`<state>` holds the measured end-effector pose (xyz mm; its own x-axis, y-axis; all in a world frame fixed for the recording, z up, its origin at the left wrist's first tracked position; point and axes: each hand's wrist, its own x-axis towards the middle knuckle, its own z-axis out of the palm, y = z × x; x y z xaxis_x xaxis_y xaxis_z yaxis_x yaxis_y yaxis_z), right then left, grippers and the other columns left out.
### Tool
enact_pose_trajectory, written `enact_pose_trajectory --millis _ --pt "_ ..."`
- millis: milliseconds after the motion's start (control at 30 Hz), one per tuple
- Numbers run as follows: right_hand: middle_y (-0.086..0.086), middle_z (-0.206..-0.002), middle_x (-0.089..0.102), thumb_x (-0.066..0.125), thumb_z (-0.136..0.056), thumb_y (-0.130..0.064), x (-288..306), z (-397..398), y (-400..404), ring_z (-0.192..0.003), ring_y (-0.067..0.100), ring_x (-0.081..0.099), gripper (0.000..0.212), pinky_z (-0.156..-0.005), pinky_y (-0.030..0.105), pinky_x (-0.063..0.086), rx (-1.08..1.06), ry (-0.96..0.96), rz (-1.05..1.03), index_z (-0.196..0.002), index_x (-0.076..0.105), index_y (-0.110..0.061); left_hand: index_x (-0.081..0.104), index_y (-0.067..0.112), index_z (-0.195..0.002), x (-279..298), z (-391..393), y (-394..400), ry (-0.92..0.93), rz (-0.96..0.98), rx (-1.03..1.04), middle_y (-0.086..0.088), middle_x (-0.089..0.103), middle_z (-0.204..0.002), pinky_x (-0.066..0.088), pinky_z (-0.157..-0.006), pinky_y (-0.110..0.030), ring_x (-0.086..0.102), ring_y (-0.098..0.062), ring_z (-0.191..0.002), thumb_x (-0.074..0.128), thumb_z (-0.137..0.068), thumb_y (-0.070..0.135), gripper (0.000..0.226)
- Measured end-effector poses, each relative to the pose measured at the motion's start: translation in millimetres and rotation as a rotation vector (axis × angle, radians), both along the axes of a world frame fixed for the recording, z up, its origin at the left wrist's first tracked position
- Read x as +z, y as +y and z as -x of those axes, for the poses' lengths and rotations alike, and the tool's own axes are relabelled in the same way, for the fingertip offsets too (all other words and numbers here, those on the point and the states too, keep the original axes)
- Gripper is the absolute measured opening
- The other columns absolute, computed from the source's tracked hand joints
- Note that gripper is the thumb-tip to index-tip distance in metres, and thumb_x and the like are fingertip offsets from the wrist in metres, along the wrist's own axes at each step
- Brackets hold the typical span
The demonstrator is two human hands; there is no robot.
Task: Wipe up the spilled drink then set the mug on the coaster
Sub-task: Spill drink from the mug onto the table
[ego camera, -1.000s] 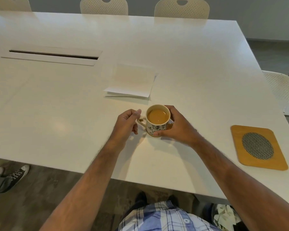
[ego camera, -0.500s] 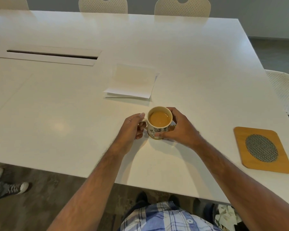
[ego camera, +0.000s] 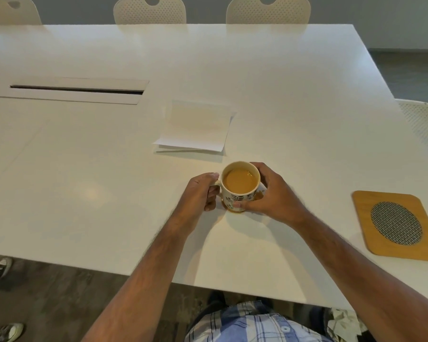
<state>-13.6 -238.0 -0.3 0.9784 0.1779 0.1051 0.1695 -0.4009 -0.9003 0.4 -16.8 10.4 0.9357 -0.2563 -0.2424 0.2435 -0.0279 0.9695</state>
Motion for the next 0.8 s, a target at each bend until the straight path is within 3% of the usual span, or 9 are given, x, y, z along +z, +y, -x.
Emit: enact_pose_trajectory --millis 133,200,367,600,800 --pt "-0.027 -0.131 0.061 0.094 -0.061 -0.062 9 -6 -8 -0.124 0.003 0.060 0.092 -0.088 0.020 0.058 -0.012 -0.006 -0.012 -0.138 0.048 -0.042 0.045 0.000 -0.086 7 -9 -7 -0.026 -0.027 -0.017 -0.002 0.034 -0.070 0.029 -0.053 -0.028 0.030 -0.014 -0.059 0.045 -0.110 0.032 0.041" --pt "-0.026 -0.132 0.061 0.094 -0.060 -0.064 13 -10 -13 -0.125 0.004 0.060 0.094 -0.091 0.025 0.058 -0.021 -0.012 -0.009 -0.138 0.047 -0.043 0.044 0.003 -0.083 12 -15 -13 -0.038 -0.026 -0.024 -0.001 0.035 -0.069 0.029 -0.053 -0.027 0.031 -0.013 -0.058 0.045 -0.108 0.034 0.040" --pt "-0.029 -0.132 0.060 0.092 -0.058 -0.069 23 -21 -28 -0.126 0.002 0.058 0.095 -0.094 0.026 0.057 -0.048 -0.015 0.005 -0.139 0.046 -0.045 0.043 0.019 -0.077 20 -30 -28 -0.049 -0.030 -0.048 0.002 0.038 -0.066 0.032 -0.052 -0.025 0.032 -0.011 -0.057 0.044 -0.109 0.036 0.036" --pt "-0.021 -0.136 0.061 0.093 -0.061 -0.061 28 -35 -49 -0.129 0.006 0.057 0.097 -0.099 0.033 0.058 -0.065 -0.019 -0.007 -0.142 0.047 -0.035 0.049 0.014 -0.084 26 -53 -49 -0.057 0.000 -0.103 0.003 0.039 -0.067 0.029 -0.054 -0.028 0.030 -0.012 -0.059 0.044 -0.110 0.031 0.032" --pt "-0.024 -0.133 0.061 0.091 -0.058 -0.067 32 -51 -72 -0.129 0.005 0.057 0.097 -0.098 0.030 0.058 -0.093 -0.011 -0.042 -0.140 0.048 -0.037 0.048 0.015 -0.080 33 -78 -71 -0.079 -0.007 -0.166 0.000 0.036 -0.070 0.027 -0.054 -0.030 0.027 -0.015 -0.062 0.042 -0.111 0.030 0.035"
